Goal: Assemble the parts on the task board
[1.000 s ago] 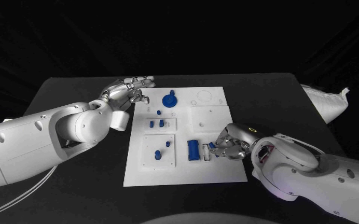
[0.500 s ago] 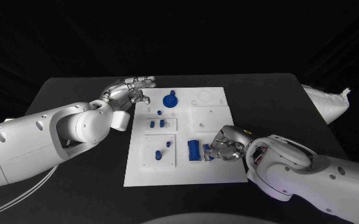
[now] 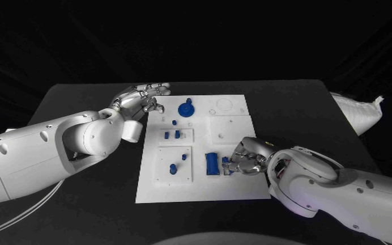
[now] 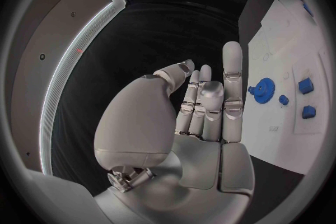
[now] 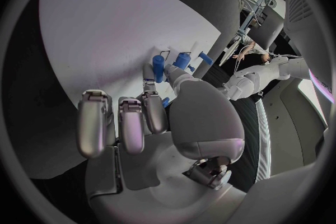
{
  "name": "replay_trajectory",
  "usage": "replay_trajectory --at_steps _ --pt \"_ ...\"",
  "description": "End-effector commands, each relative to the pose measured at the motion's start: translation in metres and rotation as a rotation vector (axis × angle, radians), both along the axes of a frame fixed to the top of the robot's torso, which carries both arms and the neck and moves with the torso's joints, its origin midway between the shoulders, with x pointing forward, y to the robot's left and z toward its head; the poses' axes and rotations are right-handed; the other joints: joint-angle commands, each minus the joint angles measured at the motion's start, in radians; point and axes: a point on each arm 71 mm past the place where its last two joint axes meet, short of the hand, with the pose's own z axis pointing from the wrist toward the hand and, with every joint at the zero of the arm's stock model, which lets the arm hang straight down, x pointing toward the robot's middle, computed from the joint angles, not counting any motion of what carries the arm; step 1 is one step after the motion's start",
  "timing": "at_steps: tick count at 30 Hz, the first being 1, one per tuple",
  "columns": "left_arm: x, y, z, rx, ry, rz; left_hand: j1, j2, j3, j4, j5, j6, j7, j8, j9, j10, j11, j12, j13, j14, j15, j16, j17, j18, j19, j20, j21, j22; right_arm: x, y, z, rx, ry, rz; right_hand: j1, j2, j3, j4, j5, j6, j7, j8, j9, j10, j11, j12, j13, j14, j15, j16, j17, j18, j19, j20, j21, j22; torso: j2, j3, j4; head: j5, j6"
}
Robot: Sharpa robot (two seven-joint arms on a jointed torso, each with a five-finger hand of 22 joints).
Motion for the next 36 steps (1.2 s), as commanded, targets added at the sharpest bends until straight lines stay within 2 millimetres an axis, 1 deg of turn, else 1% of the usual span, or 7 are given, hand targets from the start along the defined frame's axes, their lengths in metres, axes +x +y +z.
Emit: replay_trajectory --at_steps 1,3,5,12,18,22,36 --pt "-0.0006 -0.0027 0.0012 -0.010 -0.007 -0.019 0.004 0.006 0.000 -0.004 0.003 -0.008 -0.002 0.006 0.001 -0.009 0.000 0.005 0.001 -0.005 -0.001 -0.002 -0.001 0.019 -0.009 0.001 -0.004 -0.001 -0.0024 0.0024 -0.0029 -0.016 0.026 0.022 -0.027 0.000 -0.028 0.018 0.014 0.006 -0.001 -0.001 0.004 0.044 -0.007 -0.001 0.131 0.098 -0.005 0.004 0.227 -0.009 0.017 -0.007 0.003 -0.001 -0.001 -0.0002 -0.0003 -0.001 0.000" --pt "-0.0006 -0.0027 0.0012 -0.010 -0.007 -0.019 0.004 0.006 0.000 -0.004 0.003 -0.008 -0.002 0.006 0.001 -0.009 0.000 0.005 0.001 -0.005 -0.001 -0.002 -0.001 0.019 -0.009 0.001 -0.004 -0.001 -0.0025 0.0027 -0.0029 -0.016 0.027 0.024 -0.044 0.002 -0.061 0.040 0.035 0.005 -0.003 -0.001 0.011 0.045 -0.008 0.000 0.132 0.098 -0.006 0.005 0.228 -0.008 0.017 -0.008 0.003 0.000 -0.001 -0.0003 0.0000 -0.001 0.000" --pt "-0.0006 -0.0026 0.0011 -0.010 -0.006 -0.019 0.004 0.006 0.000 -0.004 0.003 -0.008 -0.002 0.006 0.001 -0.009 0.000 0.005 0.001 -0.005 -0.001 -0.002 -0.001 0.019 -0.009 0.001 -0.004 -0.001 -0.0026 0.0028 -0.0028 -0.016 0.027 0.025 -0.051 0.004 -0.077 0.051 0.035 0.005 -0.003 -0.001 0.014 0.045 -0.008 0.000 0.133 0.098 -0.006 0.005 0.228 -0.009 0.017 -0.008 0.003 0.000 0.000 -0.0003 -0.0004 -0.001 0.000" --pt "-0.0006 -0.0024 0.0010 -0.009 -0.005 -0.019 0.004 0.006 0.000 -0.004 0.003 -0.008 -0.002 0.006 0.001 -0.009 0.000 0.005 0.001 -0.005 -0.001 -0.002 -0.001 0.019 -0.009 0.001 -0.004 -0.001 -0.0031 0.0031 -0.0016 -0.010 0.019 0.024 -0.074 0.015 -0.146 0.094 0.005 0.007 -0.006 0.000 0.029 0.048 -0.011 0.007 0.139 0.099 -0.009 0.006 0.229 -0.009 0.018 -0.010 0.004 0.003 0.000 -0.0001 -0.0009 -0.001 0.000" --pt "-0.0008 -0.0024 0.0011 -0.010 -0.005 -0.020 0.003 0.005 -0.001 -0.005 0.003 -0.009 -0.001 0.006 0.001 -0.011 0.000 0.006 0.000 -0.006 -0.001 -0.002 -0.003 0.019 -0.009 0.001 -0.004 -0.001 -0.0043 0.0040 0.0006 -0.003 0.005 0.026 -0.090 0.020 -0.183 0.097 -0.012 0.008 -0.007 0.001 0.038 0.049 -0.012 0.012 0.143 0.099 -0.009 0.006 0.230 -0.009 0.019 -0.011 0.005 0.005 0.000 -0.0001 -0.0005 -0.001 -0.001" --pt "-0.0006 -0.0021 0.0010 -0.009 -0.005 -0.019 0.003 0.005 -0.001 -0.005 0.003 -0.009 -0.001 0.006 0.001 -0.011 0.000 0.006 0.000 -0.006 -0.001 -0.002 -0.003 0.019 -0.009 0.001 -0.004 -0.001 -0.0054 0.0046 0.0022 0.001 -0.004 0.029 -0.086 0.025 -0.198 0.096 0.012 0.008 -0.008 0.001 0.043 0.050 -0.013 0.014 0.145 0.099 -0.010 0.007 0.231 -0.009 0.019 -0.012 0.005 0.006 -0.001 0.0002 -0.0007 -0.002 -0.001" --pt "-0.0005 -0.0019 0.0009 -0.008 -0.004 -0.018 0.003 0.005 -0.001 -0.005 0.003 -0.009 -0.001 0.006 0.001 -0.011 0.000 0.006 0.000 -0.006 -0.001 -0.002 -0.003 0.019 -0.009 0.001 -0.004 -0.001 -0.0070 0.0040 0.0037 -0.001 -0.009 0.034 -0.081 0.039 -0.209 0.096 0.027 0.009 -0.009 0.002 0.047 0.051 -0.013 0.017 0.147 0.099 -0.010 0.007 0.231 -0.010 0.020 -0.012 0.006 0.008 0.000 -0.0004 -0.0020 -0.002 0.002"
